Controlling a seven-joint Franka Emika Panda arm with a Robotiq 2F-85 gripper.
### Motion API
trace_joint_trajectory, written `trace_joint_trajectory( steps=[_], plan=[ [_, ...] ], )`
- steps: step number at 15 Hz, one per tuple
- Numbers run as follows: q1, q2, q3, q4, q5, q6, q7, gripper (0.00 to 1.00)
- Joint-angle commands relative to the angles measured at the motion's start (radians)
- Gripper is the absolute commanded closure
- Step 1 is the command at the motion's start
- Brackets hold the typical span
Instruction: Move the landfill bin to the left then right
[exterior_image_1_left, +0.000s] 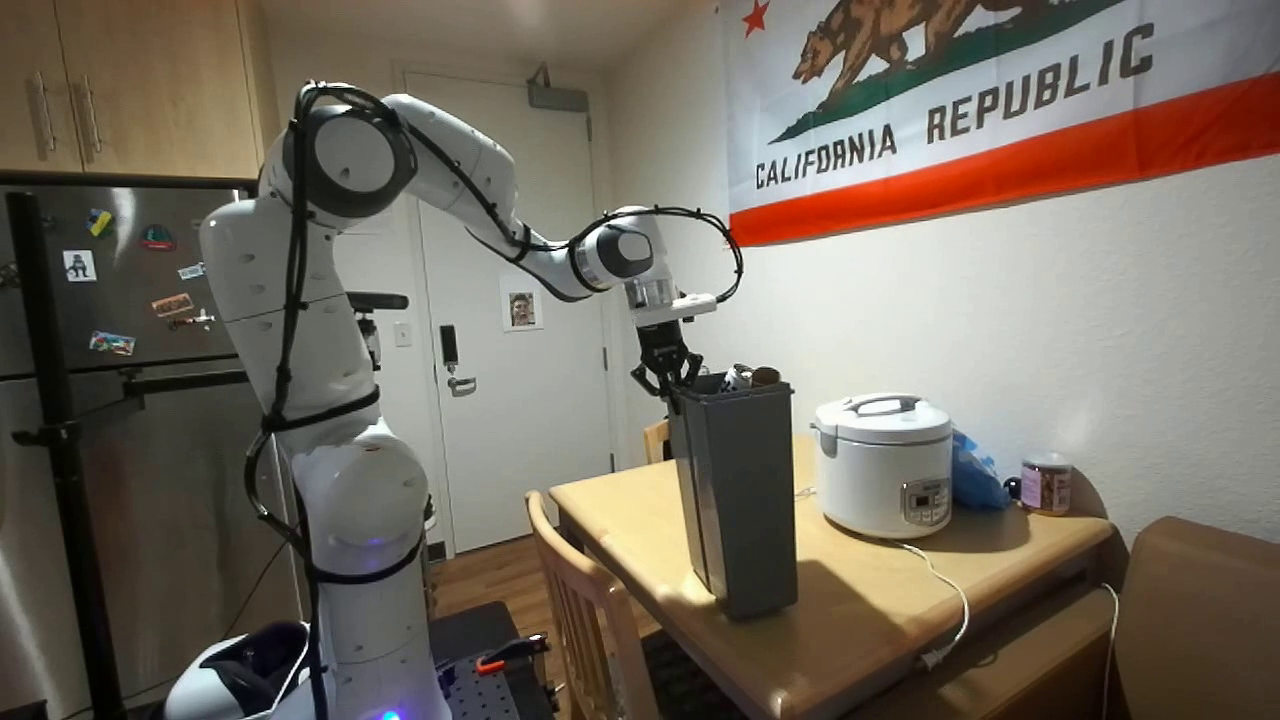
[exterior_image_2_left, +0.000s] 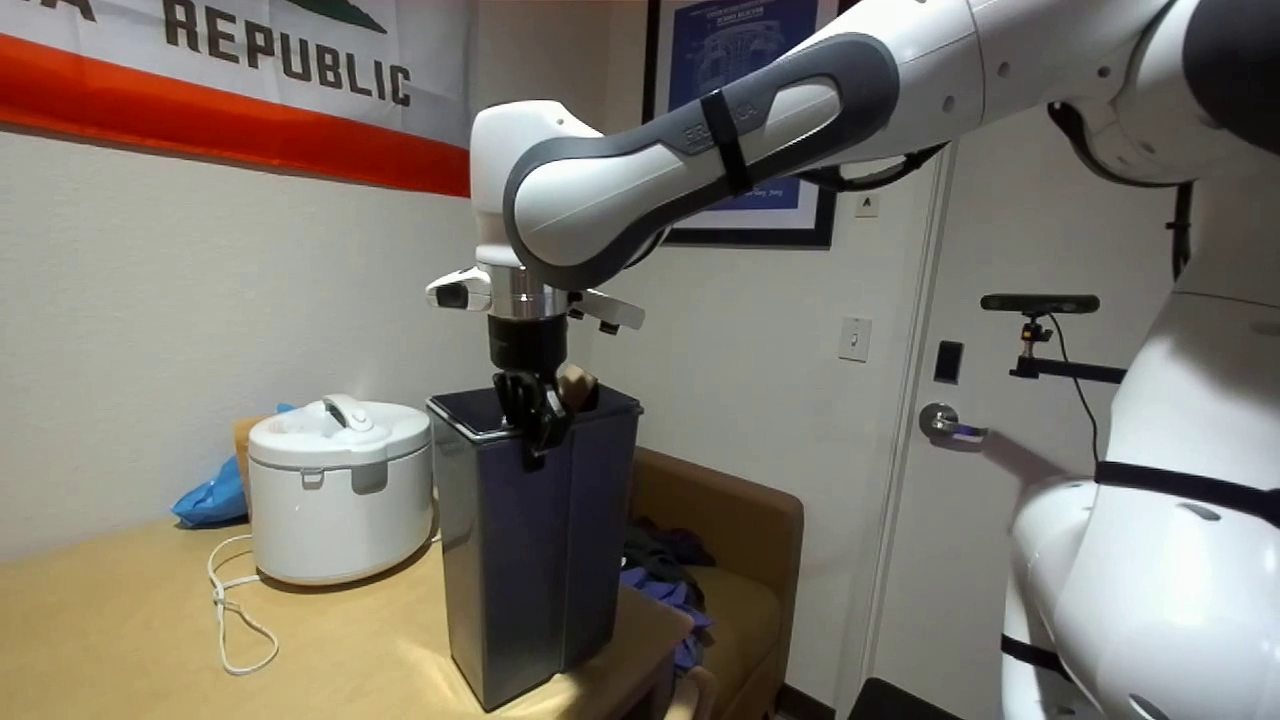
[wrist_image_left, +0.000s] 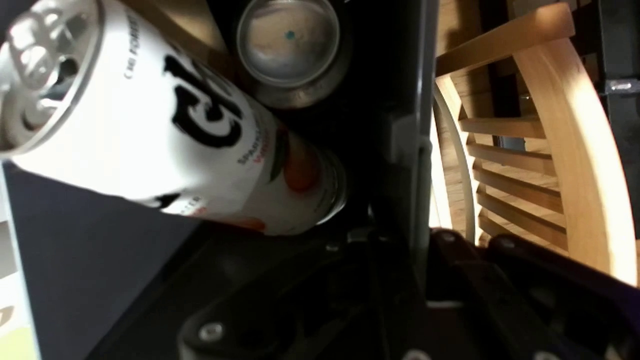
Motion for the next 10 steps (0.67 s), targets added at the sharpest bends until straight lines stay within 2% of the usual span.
trace_joint_trajectory(
  steps=[1,10],
  plan=[
    [-0.023,-0.044,-0.005,0.004,-0.059,0.019,-0.08,0.98],
    [-0.027,-0.016,-0.008,-0.039,-0.074,0.2,-0.252,0.98]
  ],
)
